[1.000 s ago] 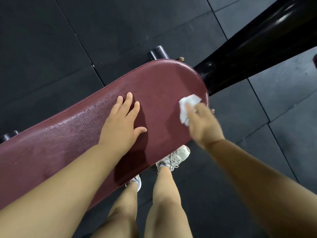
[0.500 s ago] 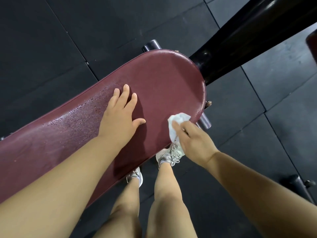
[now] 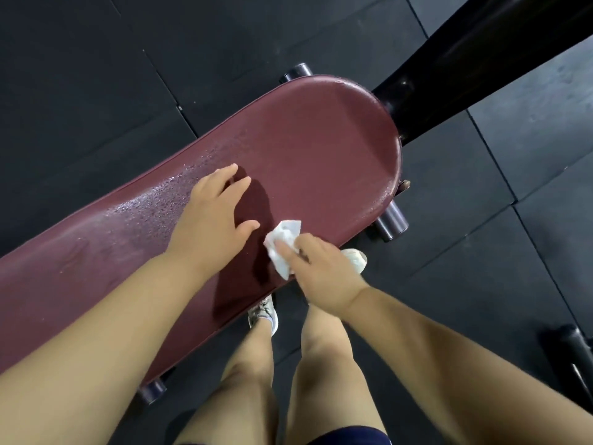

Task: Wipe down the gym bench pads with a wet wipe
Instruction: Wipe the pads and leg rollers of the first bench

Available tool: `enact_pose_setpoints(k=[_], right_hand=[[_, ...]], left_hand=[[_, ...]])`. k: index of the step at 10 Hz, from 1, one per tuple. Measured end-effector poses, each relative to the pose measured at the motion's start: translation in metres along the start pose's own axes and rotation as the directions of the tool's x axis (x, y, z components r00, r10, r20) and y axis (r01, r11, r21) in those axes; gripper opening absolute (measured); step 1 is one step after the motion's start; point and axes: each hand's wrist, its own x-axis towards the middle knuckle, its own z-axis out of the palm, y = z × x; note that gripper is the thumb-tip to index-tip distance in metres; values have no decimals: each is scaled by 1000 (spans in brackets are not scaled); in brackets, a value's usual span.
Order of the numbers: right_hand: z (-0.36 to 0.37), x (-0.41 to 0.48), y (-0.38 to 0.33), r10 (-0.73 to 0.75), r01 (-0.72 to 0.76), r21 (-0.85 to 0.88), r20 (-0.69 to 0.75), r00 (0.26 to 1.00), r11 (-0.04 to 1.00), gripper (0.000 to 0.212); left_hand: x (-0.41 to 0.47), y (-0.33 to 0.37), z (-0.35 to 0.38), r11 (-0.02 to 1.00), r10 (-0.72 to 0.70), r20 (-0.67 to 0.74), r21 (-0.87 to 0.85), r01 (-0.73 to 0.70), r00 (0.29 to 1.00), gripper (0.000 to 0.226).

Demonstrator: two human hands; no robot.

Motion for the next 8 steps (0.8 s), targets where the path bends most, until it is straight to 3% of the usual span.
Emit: enact_pose_setpoints(k=[1,2,3,4,5,6,7,8], right_hand=[[-13,6,31,243,-247,-17,-136,960,969,34],[-23,23,56,537,-555,-16,-228,812,832,36],[-9,26,15,695,-679,178,-322,643,712,38],[25,11,-36,322,-301,152,-135,937,941,33],[19,11,-35,-207,203,43,134,969,978,30],[-8,39,2,15,-14,-25,46,999,1000,31],[-33,77,37,439,-444,19,-188,879,896,41],[-25,92,7,564,-554,119,-264,783,824,53]], left_hand=[[-21,-21,-7,994,-80,-11,74,81,997,70],[-42,-46,-6,989,-116,-21,93,118,993,74],[-45,-53,-1,994,-79,-37,68,81,996,75],[-44,-51,-1,995,-84,-58,43,87,995,75],[-45,-57,-2,996,-55,-33,63,56,998,75],[-43,-61,-5,997,-40,-17,58,41,999,72],[-43,-66,-10,999,-45,-51,25,46,998,69],[-42,-72,-16,988,-143,-128,38,149,981,76]])
